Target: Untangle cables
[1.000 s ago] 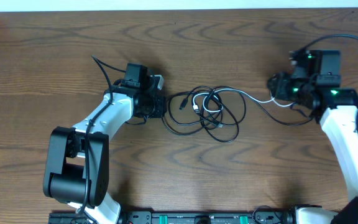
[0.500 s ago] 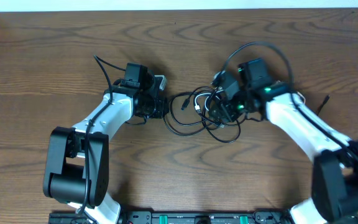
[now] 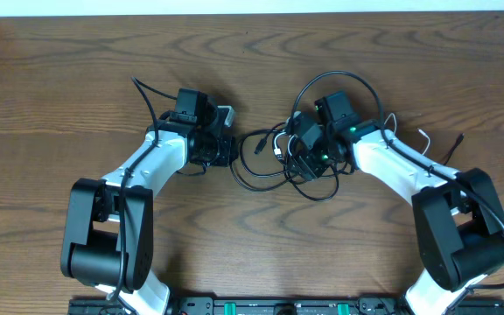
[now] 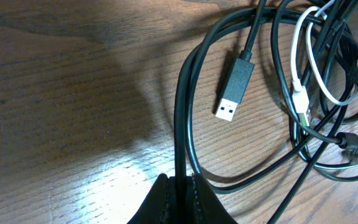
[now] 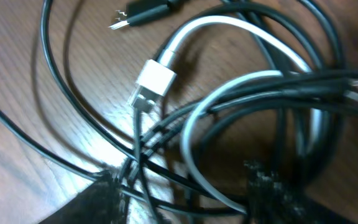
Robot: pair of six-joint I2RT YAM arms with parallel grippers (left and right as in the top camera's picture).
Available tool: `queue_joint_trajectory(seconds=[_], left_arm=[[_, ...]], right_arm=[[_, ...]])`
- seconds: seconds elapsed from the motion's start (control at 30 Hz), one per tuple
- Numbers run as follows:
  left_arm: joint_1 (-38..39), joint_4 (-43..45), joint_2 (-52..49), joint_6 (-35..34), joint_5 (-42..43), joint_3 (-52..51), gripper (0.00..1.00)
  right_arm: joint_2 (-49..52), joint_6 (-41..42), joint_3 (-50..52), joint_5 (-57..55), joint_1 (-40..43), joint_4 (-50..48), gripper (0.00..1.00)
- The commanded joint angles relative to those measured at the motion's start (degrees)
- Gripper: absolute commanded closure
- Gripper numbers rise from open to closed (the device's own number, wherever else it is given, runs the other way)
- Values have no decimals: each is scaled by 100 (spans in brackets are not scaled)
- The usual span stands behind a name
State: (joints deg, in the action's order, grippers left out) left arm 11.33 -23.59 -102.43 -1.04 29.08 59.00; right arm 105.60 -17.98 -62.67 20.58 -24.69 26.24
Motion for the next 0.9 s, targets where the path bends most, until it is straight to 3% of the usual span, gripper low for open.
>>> queue_joint_trajectory(seconds=[0.0,0.2,0.3,0.37,0.43,0.5,0.87], left_arm=[[-13,-7,-22,120,111,111,91],[-13,-7,-22,120,111,111,91],[-13,-9,-22,120,111,111,91],[-13,-9,-22,120,111,109,91],[-13,-9,-22,120,111,109,91],[-13,-9,-22,120,111,111,91],[-13,-9,-22,122,109,111,91]], right_arm=[[118,-243,22,-11,-175,11,50],[437,-243,24,-177,-188,11,54],[535,-236,22,-337,-188,37,89],[520,-175,13,-332,-186,31,97],[485,-79,-20,-334,-175,9,96],[452,-68,-72,-332,-153,11,82],[378,835,-785,-304,-87,284,65]])
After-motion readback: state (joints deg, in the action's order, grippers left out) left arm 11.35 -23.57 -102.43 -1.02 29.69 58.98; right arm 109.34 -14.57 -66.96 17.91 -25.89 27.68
